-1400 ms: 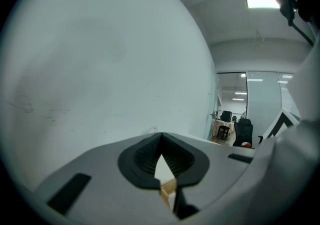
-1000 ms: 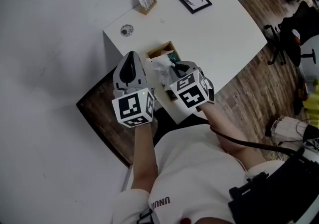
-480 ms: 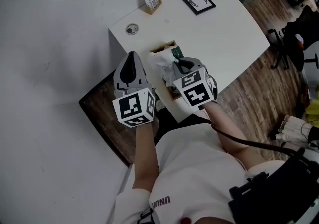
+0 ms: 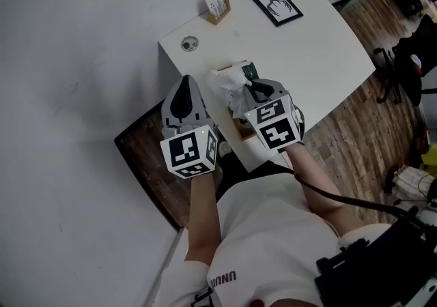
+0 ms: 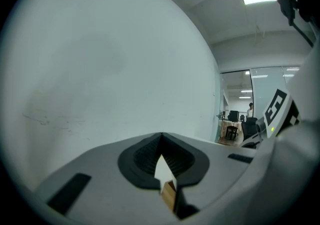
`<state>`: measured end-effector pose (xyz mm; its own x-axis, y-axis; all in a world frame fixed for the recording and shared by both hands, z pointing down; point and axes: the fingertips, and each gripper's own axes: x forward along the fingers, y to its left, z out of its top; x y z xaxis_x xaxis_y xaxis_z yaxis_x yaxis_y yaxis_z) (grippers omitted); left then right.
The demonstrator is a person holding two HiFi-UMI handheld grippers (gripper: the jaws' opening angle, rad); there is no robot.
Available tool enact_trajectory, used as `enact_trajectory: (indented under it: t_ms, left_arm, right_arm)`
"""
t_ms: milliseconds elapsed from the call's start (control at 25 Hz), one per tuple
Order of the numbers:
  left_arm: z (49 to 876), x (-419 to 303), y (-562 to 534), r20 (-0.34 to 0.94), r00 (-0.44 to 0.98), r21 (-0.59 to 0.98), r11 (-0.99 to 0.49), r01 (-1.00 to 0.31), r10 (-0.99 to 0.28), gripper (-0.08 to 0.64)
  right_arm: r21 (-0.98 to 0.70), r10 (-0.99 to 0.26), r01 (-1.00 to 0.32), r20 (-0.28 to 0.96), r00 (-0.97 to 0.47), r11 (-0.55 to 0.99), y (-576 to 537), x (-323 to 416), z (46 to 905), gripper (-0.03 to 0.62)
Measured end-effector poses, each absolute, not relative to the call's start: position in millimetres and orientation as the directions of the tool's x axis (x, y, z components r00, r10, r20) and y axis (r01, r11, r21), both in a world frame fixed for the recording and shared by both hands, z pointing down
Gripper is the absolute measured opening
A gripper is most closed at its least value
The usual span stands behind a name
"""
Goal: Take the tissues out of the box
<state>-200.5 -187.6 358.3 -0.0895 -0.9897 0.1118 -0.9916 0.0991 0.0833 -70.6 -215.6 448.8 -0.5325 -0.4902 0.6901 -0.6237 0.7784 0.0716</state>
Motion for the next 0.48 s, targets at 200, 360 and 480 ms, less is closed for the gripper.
enact_trajectory:
  t_ms: [200,360,480]
  left_arm:
    - [351.6,-201.8,-184.1,0.091,-0.105,0.085,0.113,-0.990,-0.990,0.011]
    - [347.3,-201.9,-180.1,0.077,-0.114,0.080,0.120,-0.990,-0.990,0.011]
    - [345.7,-201.9,-178.3,0.069,-0.119,0.079,0.124,-0.989,-0.991,0.011]
  right_arm:
    - [0.080,-0.504,-0.622,0.670,-0.545,0.779,-217.4,-71.6,437.7,0.057]
    - [0.084,-0.513,-0.619,0.651,-0.559,0.781,-218.9,-72.4,429.0,0.057]
    - [0.094,-0.526,-0.620,0.635,-0.565,0.779,-220.3,-72.3,422.0,0.057]
